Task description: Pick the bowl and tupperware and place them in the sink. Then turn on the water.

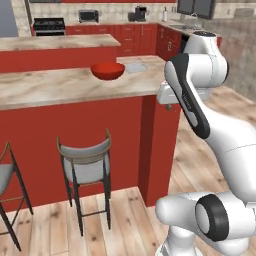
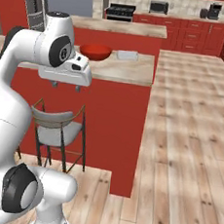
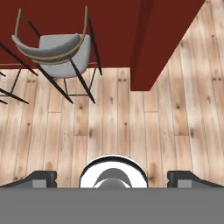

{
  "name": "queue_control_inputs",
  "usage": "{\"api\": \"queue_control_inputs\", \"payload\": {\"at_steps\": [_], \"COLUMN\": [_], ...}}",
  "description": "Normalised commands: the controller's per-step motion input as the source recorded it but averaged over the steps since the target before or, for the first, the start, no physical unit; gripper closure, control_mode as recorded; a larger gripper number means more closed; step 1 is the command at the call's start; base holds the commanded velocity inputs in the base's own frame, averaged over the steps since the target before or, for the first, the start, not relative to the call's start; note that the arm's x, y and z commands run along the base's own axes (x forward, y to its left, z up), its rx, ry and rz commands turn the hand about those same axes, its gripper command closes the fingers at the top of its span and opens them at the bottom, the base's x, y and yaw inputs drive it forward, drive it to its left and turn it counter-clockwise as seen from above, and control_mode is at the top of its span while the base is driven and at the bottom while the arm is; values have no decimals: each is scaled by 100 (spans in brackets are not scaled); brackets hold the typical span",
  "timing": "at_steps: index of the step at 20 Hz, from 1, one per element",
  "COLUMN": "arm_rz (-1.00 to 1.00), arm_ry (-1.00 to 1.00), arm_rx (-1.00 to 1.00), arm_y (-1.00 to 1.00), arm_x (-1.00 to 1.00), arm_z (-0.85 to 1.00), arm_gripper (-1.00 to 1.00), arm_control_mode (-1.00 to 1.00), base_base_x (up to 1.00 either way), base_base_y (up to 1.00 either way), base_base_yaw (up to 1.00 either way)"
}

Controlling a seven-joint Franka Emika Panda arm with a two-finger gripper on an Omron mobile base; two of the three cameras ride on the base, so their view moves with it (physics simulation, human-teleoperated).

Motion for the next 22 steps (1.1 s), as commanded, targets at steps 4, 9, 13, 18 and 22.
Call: {"api": "queue_control_inputs", "payload": {"at_steps": [4, 9, 13, 18, 22], "arm_rz": [0, 0, 0, 0, 0], "arm_ry": [0, 0, 0, 0, 0], "arm_rx": [0, 0, 0, 0, 0], "arm_y": [0, 0, 0, 0, 0], "arm_x": [0, 0, 0, 0, 0], "arm_z": [0, 0, 0, 0, 0], "arm_gripper": [-100, -100, -100, -100, -100], "arm_control_mode": [100, 100, 100, 100, 100], "base_base_x": [99, 80, 66, 63, 67], "base_base_y": [27, 5, -1, -1, 0], "base_base_yaw": [0, 3, 15, 20, 22]}}
